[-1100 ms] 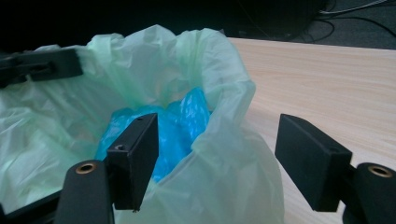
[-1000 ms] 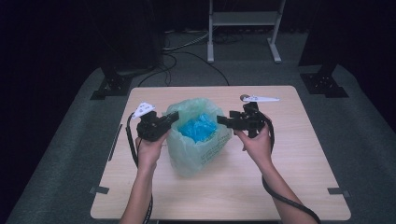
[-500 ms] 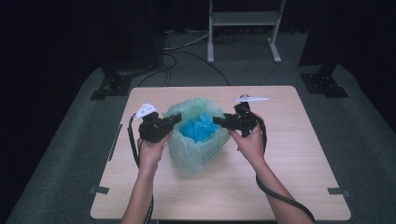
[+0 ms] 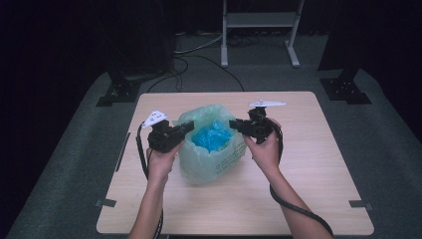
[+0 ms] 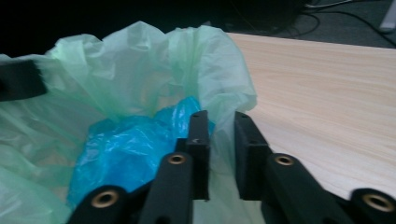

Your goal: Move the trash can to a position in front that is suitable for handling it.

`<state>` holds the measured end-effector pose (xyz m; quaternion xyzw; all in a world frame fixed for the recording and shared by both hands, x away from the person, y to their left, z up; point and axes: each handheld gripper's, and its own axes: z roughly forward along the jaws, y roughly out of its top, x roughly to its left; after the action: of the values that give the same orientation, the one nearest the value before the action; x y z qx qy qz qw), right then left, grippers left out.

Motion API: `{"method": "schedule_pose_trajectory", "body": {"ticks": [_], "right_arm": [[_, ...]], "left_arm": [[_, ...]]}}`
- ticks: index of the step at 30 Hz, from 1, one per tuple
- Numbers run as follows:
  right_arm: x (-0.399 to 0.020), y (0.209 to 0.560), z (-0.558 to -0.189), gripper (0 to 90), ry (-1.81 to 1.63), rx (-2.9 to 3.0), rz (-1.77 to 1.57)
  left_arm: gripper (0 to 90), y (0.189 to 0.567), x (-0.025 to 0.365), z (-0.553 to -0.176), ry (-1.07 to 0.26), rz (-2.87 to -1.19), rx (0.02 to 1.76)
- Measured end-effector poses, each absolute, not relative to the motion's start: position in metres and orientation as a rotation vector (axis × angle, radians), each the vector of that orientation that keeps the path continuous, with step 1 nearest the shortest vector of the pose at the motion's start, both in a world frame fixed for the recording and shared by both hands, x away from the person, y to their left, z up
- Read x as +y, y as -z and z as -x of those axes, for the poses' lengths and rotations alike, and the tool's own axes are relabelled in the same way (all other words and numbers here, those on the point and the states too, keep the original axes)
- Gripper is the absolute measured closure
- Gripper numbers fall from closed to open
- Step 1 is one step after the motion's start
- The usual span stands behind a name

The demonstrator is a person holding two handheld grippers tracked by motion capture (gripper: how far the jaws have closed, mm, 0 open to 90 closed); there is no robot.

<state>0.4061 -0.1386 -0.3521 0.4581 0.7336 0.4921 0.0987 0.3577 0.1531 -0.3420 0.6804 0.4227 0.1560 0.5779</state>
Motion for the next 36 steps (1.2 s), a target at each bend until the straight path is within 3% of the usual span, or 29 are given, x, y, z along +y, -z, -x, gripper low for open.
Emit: {"method": "schedule_pose_trajectory", "body": {"ticks": [11,36], "right_arm": [[-0.135,0.344,-0.406,89.9,-1.398,2.136,-1.306],[-0.104,0.329,-0.405,90.0,-1.709,2.245,-1.365]], "left_arm": [[87.9,0.338,0.154,-0.357,-0.365,-1.592,0.978],[87.8,0.348,0.121,-0.355,-0.329,-1.703,0.912]]}}
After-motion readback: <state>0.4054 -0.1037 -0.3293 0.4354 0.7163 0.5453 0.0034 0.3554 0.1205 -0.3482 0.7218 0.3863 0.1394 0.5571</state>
